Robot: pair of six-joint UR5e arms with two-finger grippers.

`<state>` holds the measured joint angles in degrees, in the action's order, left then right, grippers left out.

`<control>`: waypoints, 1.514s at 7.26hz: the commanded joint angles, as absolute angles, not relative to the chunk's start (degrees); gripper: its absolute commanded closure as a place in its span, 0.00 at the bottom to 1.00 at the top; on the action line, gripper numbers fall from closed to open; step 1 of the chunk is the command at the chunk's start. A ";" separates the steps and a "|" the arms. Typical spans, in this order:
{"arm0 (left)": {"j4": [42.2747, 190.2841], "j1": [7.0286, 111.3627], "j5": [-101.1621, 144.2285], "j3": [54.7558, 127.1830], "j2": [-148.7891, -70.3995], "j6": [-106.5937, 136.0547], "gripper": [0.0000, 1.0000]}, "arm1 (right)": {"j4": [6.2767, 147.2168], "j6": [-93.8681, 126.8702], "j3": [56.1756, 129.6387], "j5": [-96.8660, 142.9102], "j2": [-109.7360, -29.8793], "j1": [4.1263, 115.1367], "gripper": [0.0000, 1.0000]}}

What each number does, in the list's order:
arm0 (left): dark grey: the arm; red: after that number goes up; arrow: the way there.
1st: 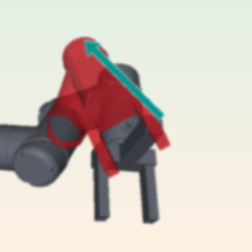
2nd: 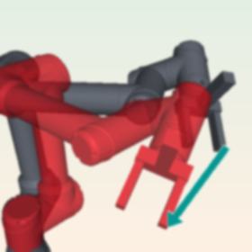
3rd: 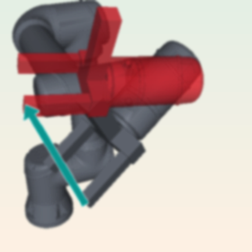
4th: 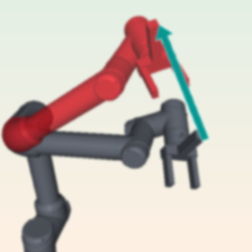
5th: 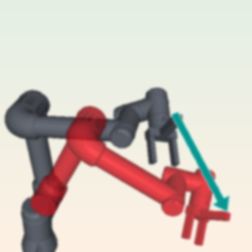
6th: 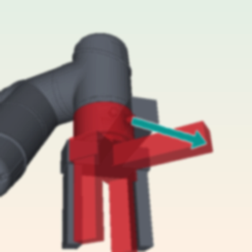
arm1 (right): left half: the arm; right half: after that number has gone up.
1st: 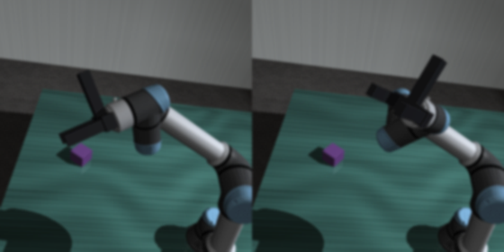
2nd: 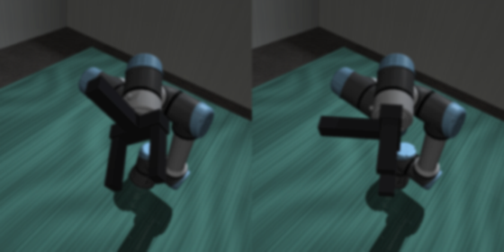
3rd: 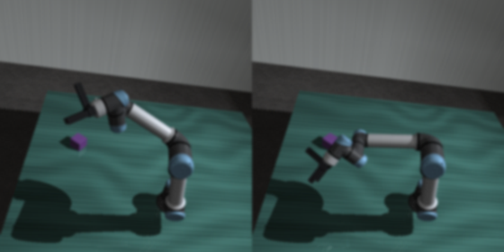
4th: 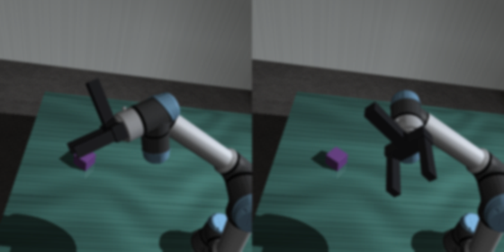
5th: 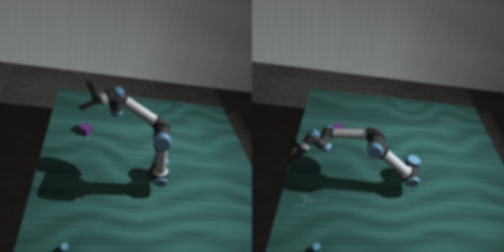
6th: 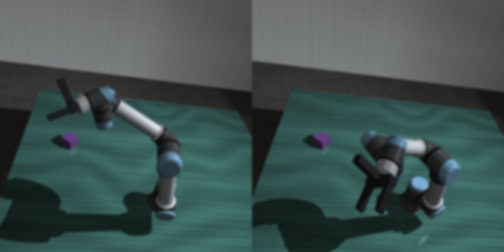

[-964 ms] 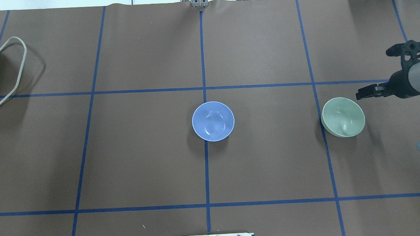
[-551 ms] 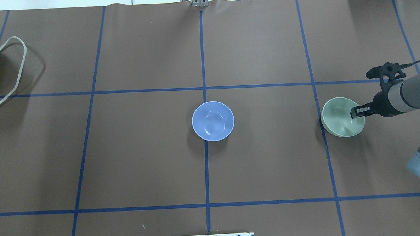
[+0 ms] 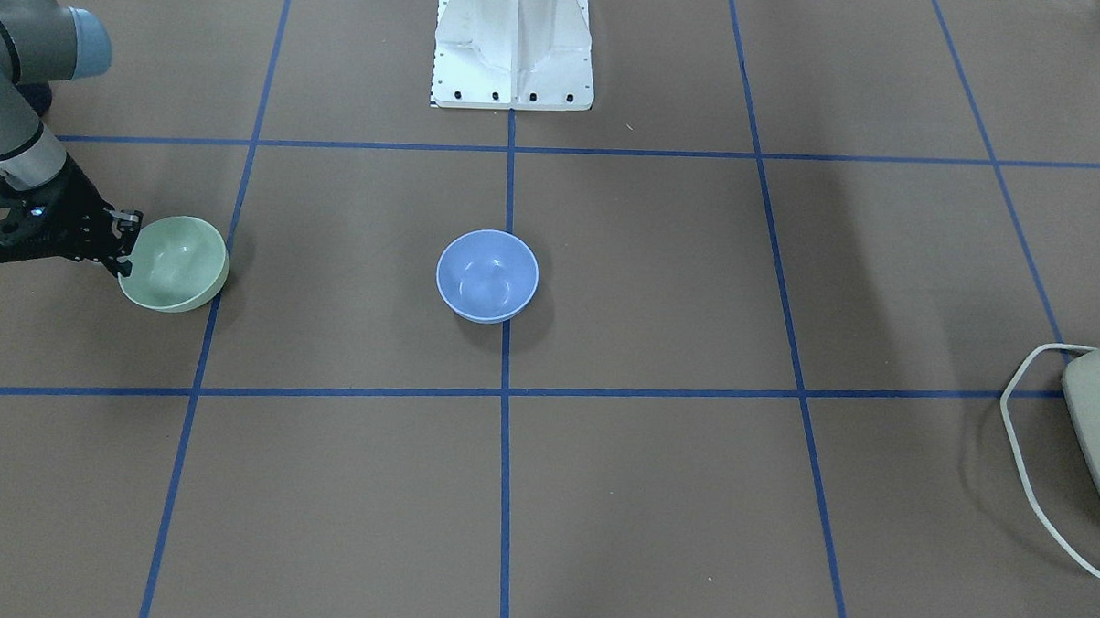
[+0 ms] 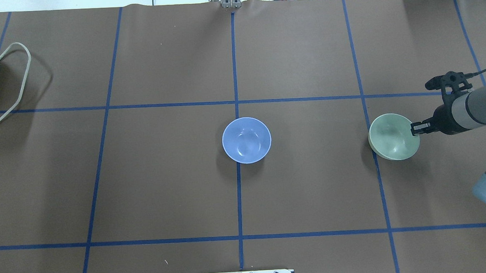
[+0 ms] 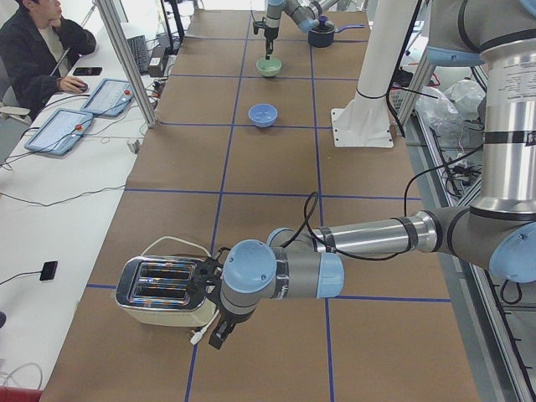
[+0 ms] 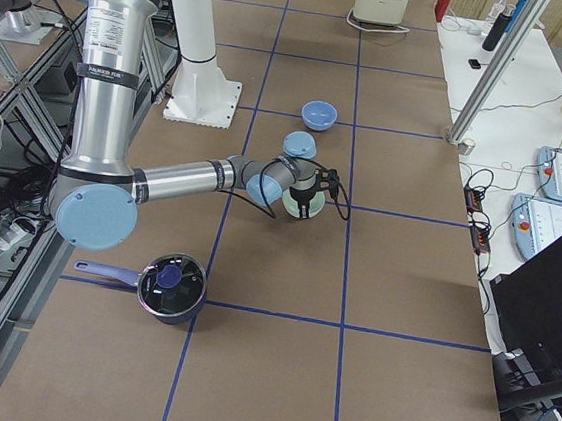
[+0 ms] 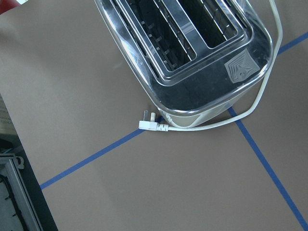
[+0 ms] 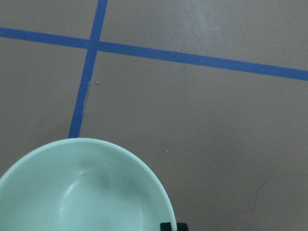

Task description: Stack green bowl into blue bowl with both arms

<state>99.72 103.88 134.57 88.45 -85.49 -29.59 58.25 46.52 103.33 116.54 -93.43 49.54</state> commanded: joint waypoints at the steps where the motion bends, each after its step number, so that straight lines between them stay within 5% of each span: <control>1: 100.98 103.89 137.70 89.56 -83.33 -17.09 0.01 | 60.53 47.02 104.32 124.84 -89.07 56.04 1.00; 5: 100.46 103.01 138.69 92.63 -83.41 -7.73 0.01 | 83.30 59.19 106.44 127.36 -64.48 54.17 1.00; 11: 100.90 101.51 138.16 94.13 -83.14 -5.89 0.01 | 88.24 80.51 100.46 104.08 -52.56 31.31 1.00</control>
